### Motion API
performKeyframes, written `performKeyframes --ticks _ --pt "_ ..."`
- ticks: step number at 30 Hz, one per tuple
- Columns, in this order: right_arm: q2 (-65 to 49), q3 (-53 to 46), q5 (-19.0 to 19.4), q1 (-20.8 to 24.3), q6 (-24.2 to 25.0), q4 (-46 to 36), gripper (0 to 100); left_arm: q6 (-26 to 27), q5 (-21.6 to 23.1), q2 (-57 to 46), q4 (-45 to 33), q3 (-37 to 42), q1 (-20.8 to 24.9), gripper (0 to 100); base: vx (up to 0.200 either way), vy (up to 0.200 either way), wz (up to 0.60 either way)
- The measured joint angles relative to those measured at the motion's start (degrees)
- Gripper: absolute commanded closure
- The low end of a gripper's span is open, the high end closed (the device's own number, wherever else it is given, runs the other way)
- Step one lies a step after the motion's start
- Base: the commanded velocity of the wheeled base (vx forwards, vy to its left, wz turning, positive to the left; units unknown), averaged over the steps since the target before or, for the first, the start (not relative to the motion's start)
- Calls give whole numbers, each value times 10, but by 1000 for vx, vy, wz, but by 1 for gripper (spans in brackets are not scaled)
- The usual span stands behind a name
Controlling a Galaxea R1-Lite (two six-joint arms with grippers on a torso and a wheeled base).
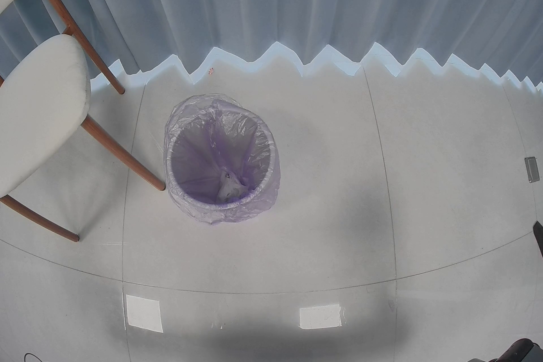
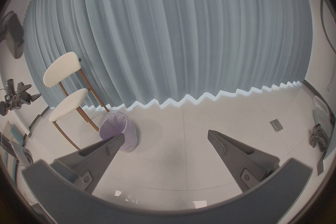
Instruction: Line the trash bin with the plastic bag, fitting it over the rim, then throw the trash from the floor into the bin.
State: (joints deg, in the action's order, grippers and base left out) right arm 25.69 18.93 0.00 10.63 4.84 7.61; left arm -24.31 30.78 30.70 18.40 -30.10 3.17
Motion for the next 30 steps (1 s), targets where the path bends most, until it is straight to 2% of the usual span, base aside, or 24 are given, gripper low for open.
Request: performKeyframes --ticks 5,9,16,18,21,25,30 --pt "-97 -4 -15 -12 -10 -63 0 8 -2 -136 -53 62 -18 0 0 0 0" --pt "-144 -24 -25 -18 -25 -83 0 29 -33 -219 -79 135 -25 0 0 0 0" --pt "-185 -123 -34 -23 -57 -49 0 113 -146 -280 -97 254 -30 0 0 0 0" --pt "-191 -151 -36 -23 -64 -43 0 129 -193 -287 -113 272 -30 0 0 0 0" --pt "-197 -169 -39 -24 -68 -44 0 142 -256 -293 -134 284 -31 0 0 0 0" --pt "-201 -177 -41 -25 -68 -46 0 154 -315 -297 -145 289 -31 0 0 0 0" --pt "-203 -179 -53 -26 -49 -47 0 178 -406 -300 -159 291 -31 0 0 0 0"
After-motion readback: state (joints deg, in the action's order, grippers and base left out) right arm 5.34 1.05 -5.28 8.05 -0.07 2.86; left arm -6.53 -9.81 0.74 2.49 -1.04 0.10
